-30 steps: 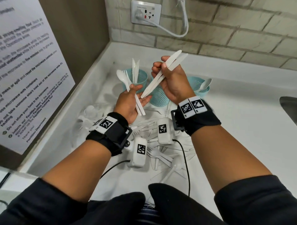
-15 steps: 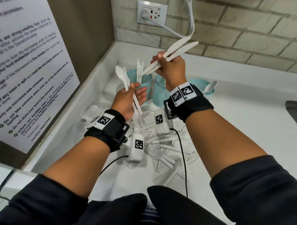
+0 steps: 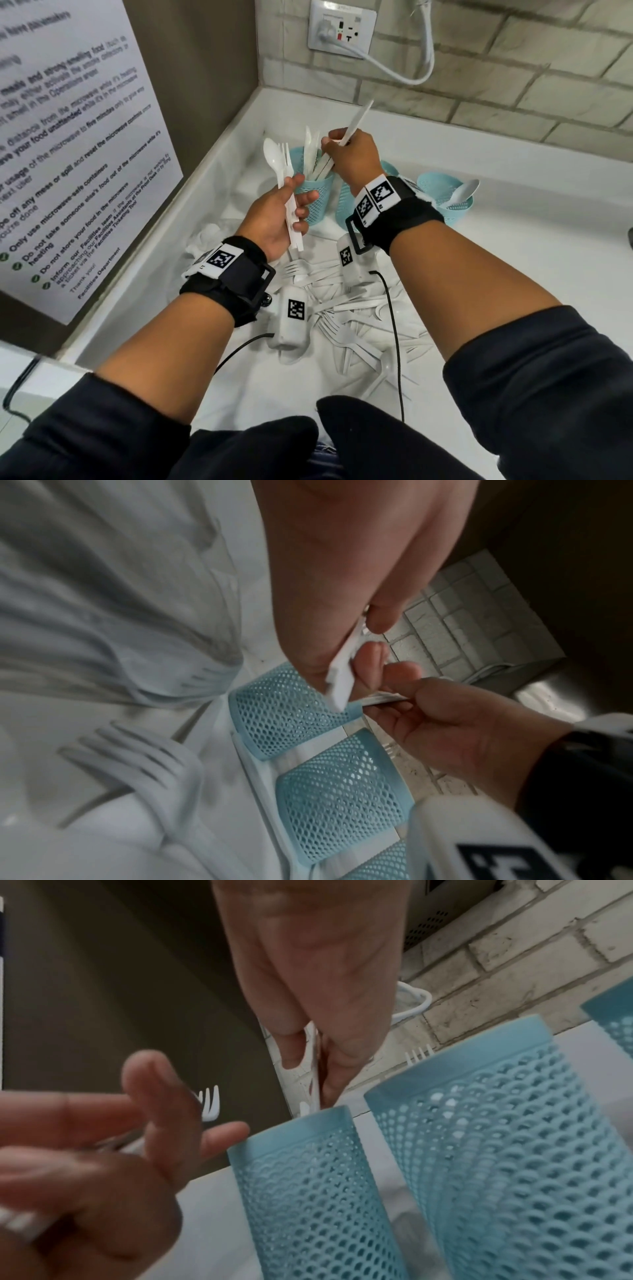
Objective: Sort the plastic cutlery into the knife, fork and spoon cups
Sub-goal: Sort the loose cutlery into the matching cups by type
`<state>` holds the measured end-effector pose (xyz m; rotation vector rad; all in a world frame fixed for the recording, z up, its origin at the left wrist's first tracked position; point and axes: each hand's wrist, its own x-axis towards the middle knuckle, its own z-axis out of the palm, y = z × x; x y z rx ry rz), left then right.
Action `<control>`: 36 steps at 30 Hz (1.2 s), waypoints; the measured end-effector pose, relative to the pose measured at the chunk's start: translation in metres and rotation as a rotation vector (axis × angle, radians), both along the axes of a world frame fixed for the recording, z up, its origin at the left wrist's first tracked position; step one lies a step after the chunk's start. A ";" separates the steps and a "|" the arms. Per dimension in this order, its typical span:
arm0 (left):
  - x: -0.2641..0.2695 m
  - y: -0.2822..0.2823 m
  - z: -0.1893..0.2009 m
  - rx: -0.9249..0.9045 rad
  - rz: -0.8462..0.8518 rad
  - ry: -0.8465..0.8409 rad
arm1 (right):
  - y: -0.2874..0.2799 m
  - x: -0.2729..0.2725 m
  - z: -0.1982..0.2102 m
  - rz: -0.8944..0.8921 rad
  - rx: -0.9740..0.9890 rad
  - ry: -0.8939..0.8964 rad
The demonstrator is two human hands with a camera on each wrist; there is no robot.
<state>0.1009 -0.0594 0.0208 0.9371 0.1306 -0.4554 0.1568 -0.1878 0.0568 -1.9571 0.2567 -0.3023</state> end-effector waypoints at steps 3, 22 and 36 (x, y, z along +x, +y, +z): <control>0.000 0.001 0.000 -0.050 -0.019 0.002 | -0.002 -0.005 0.003 0.051 0.027 0.044; -0.006 -0.008 0.008 -0.039 -0.150 -0.053 | -0.013 -0.030 0.016 0.018 -0.122 -0.305; -0.012 -0.025 0.024 0.056 -0.281 -0.127 | -0.036 -0.054 0.021 0.319 0.085 0.019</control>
